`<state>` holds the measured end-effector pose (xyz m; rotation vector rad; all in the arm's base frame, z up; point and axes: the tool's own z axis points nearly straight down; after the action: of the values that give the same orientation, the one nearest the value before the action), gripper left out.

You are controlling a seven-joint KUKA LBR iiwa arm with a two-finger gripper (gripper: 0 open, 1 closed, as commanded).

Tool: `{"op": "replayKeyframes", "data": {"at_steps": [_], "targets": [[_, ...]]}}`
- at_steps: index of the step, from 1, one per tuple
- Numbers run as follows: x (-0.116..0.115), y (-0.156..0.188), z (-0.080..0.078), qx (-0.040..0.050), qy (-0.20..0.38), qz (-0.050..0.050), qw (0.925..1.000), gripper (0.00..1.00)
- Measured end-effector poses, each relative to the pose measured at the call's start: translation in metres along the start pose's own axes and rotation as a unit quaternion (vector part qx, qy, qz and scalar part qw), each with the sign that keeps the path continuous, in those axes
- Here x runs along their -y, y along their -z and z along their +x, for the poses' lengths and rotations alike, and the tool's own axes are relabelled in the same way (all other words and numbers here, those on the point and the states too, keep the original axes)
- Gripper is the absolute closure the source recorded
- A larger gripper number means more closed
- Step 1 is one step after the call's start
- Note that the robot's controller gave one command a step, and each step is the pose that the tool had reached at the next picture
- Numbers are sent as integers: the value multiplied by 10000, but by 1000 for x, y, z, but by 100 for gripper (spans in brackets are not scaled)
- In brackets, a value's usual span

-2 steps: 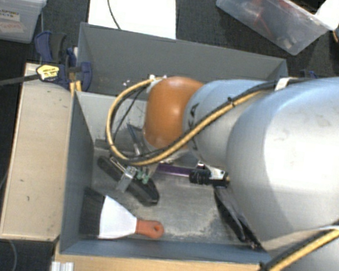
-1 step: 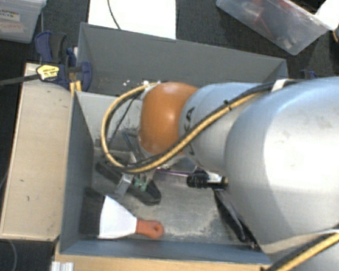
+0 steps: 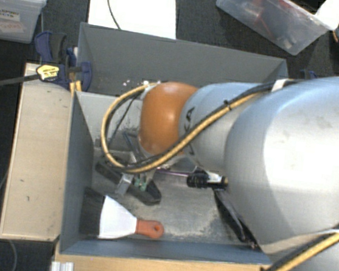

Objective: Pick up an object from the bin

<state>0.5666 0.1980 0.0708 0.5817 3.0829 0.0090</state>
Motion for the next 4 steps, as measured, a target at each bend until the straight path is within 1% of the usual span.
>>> {"op": "replayKeyframes", "data": {"at_steps": [2,3,4], "targets": [[1,3,0,-1,-11,1,10000,100],[1,27,0,-7,-17,5,10000,100],[0,39,-1,14,-18,-14,10000,100]]}}
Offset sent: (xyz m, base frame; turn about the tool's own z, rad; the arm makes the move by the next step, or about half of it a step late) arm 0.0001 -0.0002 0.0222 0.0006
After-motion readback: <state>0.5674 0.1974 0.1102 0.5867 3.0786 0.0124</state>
